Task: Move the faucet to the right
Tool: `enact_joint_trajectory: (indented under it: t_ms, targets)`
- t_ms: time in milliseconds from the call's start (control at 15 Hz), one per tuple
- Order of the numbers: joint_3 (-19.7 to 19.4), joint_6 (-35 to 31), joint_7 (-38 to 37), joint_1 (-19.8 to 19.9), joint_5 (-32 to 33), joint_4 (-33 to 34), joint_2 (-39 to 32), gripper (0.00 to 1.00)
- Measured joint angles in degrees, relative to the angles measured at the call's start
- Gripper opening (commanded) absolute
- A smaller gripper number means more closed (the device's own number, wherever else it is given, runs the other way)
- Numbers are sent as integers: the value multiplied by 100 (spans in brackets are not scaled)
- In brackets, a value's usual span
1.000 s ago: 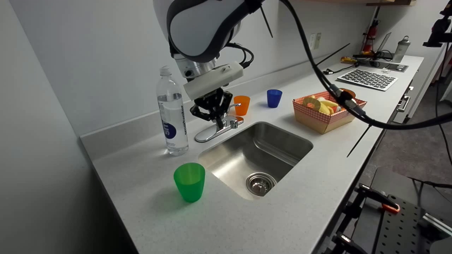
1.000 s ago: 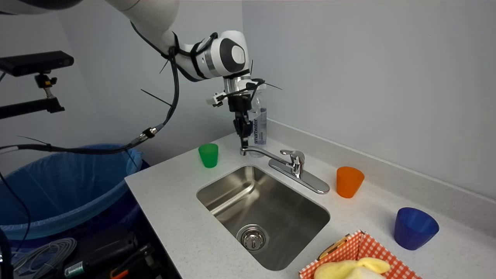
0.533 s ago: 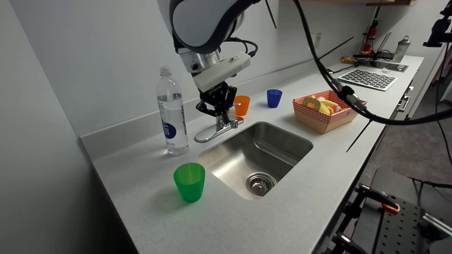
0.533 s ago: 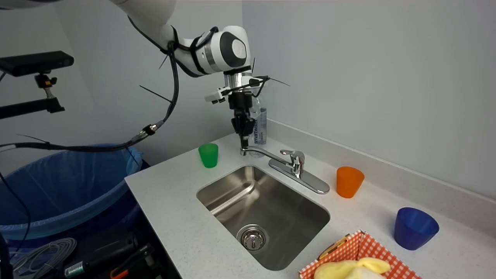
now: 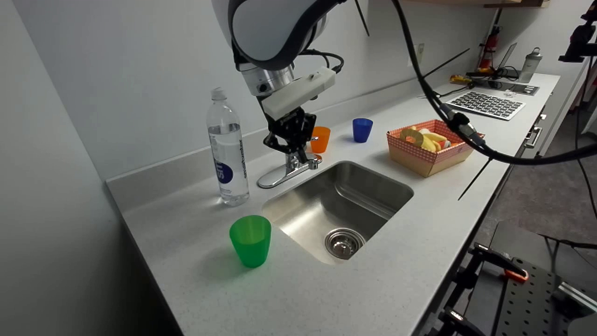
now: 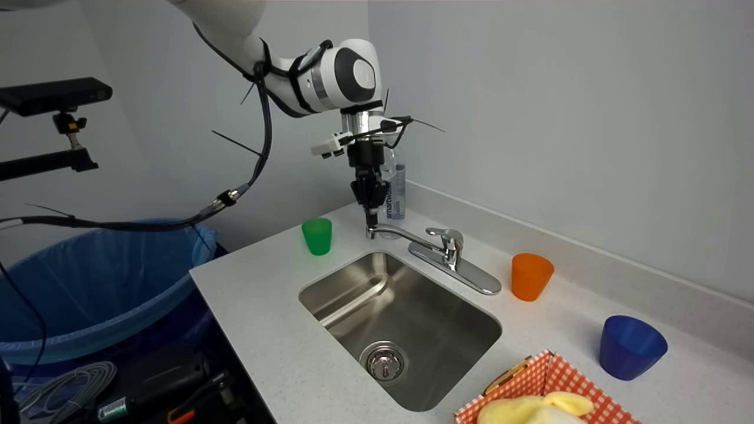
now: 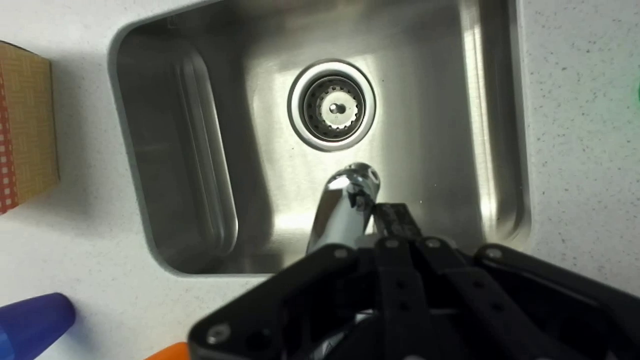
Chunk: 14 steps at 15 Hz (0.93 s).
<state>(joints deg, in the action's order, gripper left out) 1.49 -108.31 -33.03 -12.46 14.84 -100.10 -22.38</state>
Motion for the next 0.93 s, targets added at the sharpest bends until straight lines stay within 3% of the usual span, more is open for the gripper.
enact_joint_trajectory:
  t_ms: [933]
  targets:
    - [-428, 27, 6, 490, 0, -565, 382, 0]
